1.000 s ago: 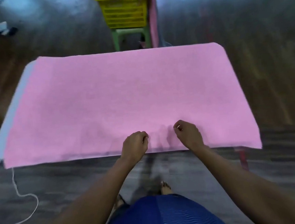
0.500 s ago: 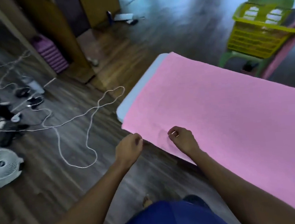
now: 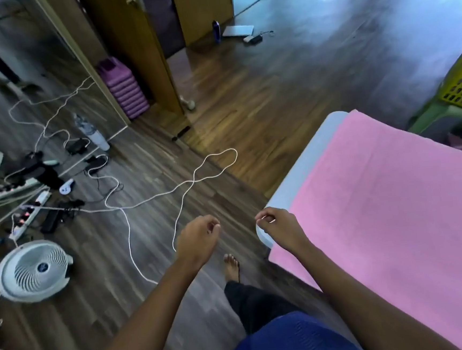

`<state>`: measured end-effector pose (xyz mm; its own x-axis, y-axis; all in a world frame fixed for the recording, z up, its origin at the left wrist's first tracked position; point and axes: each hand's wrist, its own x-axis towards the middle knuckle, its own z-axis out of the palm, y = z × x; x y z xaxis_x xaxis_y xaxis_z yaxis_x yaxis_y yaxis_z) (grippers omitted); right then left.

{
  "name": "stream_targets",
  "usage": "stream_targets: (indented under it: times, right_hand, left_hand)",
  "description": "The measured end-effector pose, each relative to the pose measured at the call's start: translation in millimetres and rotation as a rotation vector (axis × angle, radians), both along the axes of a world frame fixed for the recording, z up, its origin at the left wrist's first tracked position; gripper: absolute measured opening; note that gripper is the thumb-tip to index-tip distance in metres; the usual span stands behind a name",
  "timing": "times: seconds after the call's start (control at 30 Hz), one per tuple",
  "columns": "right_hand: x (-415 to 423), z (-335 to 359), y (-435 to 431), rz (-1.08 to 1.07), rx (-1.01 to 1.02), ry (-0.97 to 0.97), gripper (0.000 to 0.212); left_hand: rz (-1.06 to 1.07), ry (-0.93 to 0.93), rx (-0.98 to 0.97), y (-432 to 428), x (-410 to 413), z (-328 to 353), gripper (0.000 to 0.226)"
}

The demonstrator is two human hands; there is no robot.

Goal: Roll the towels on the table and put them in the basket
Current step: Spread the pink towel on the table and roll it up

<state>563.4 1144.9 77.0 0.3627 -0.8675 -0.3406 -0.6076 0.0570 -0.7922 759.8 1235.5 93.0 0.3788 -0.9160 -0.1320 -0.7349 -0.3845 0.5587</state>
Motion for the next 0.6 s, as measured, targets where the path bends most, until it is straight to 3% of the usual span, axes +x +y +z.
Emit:
stream_targets:
  times: [0.3, 0.6]
  right_hand:
    - [72.0, -10.3, -150.3, -0.204, 0.005, -0.017, 0.012]
    - [63.3, -10.0, -213.2, -0.632, 0.038, -0.032, 0.013]
  left_hand:
    - [-0.279, -0.037, 0.038, -204.7, 92.7, 8.3, 0.017]
    - [-0.642, 0.000, 0.027, -366.5, 79.0, 10.7, 0.011]
